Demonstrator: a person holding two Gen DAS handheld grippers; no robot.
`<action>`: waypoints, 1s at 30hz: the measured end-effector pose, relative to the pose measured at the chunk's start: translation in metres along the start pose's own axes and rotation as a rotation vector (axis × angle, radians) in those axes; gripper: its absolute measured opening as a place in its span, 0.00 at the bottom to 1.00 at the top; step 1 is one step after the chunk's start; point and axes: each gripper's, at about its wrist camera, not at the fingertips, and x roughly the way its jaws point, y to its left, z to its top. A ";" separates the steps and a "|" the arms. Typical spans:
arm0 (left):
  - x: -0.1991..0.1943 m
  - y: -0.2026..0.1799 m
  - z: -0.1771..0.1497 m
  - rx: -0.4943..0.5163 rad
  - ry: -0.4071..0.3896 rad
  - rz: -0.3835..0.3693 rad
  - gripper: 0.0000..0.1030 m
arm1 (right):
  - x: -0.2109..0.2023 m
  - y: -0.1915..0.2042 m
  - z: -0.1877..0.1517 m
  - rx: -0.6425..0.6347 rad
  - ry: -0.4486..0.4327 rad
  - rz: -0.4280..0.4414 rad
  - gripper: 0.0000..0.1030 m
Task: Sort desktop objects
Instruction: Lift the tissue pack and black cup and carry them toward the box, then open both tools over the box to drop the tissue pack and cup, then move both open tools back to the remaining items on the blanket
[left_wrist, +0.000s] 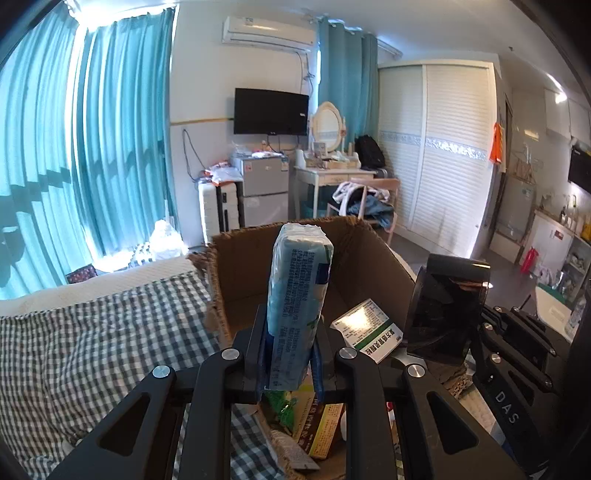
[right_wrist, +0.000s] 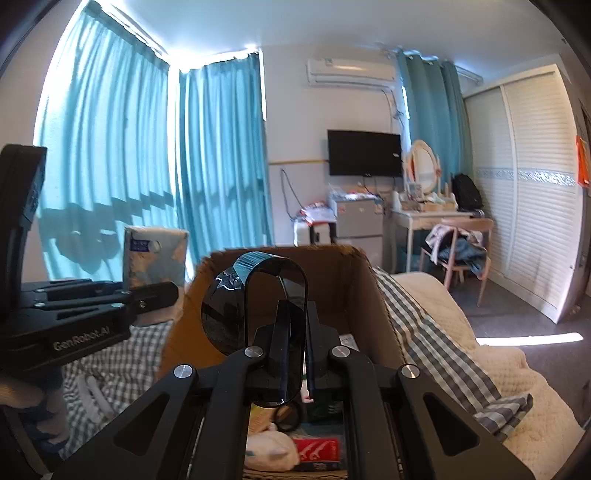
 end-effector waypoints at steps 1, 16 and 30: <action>0.007 -0.001 0.000 0.003 0.011 -0.006 0.18 | 0.004 -0.002 -0.002 0.002 0.018 -0.012 0.06; 0.068 -0.013 -0.021 0.026 0.184 -0.038 0.21 | 0.048 -0.017 -0.027 -0.001 0.246 -0.077 0.08; 0.018 -0.004 -0.006 -0.014 0.105 0.023 0.71 | 0.024 -0.010 -0.012 -0.028 0.191 -0.088 0.58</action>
